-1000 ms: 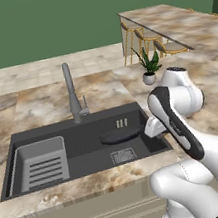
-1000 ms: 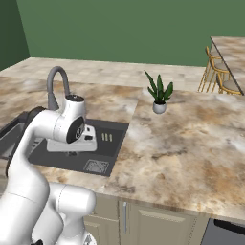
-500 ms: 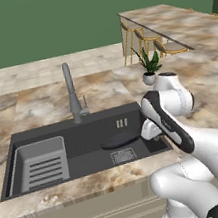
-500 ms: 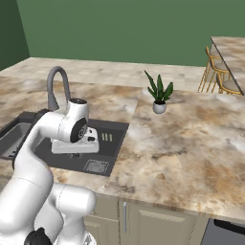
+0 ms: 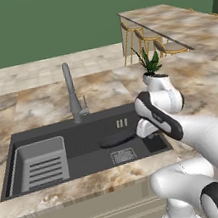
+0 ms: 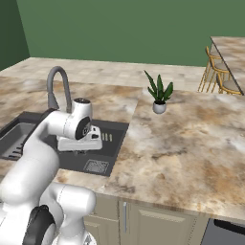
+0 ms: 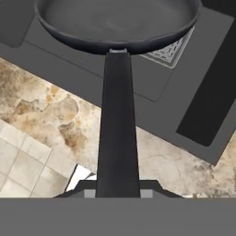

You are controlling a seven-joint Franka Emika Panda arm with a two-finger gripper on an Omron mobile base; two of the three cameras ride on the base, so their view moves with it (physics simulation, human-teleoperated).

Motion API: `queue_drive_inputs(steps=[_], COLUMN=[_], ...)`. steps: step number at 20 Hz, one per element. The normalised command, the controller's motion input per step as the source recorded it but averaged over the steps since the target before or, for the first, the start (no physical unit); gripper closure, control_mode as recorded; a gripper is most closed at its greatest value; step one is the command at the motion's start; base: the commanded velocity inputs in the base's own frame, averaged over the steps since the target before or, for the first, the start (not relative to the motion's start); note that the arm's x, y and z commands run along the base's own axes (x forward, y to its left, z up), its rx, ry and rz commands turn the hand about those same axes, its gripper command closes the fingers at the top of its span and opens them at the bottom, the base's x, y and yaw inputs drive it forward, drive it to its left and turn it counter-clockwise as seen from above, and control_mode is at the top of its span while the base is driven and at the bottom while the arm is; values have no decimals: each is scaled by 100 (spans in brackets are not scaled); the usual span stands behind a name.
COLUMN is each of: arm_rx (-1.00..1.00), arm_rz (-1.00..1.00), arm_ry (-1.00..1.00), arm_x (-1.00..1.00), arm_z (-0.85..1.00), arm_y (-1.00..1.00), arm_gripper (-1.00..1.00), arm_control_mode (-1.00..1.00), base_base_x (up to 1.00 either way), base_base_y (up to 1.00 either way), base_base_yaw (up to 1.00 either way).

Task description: Move the pot and pan from the stove into the sink.

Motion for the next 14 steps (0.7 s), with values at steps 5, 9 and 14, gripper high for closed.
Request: queue_drive_inputs(steps=[5, 9, 14], arm_rx=[-6, -5, -3], arm_rz=[1, 1, 2], arm_ry=[0, 0, 0], arm_x=[33, 30, 27], arm_z=[-38, -35, -28], arm_y=[5, 2, 1], arm_gripper=[100, 100, 100], arm_control_mode=[-100, -100, -100], base_base_x=[0, 0, 0], base_base_y=[0, 0, 0], base_base_yaw=[0, 0, 0])
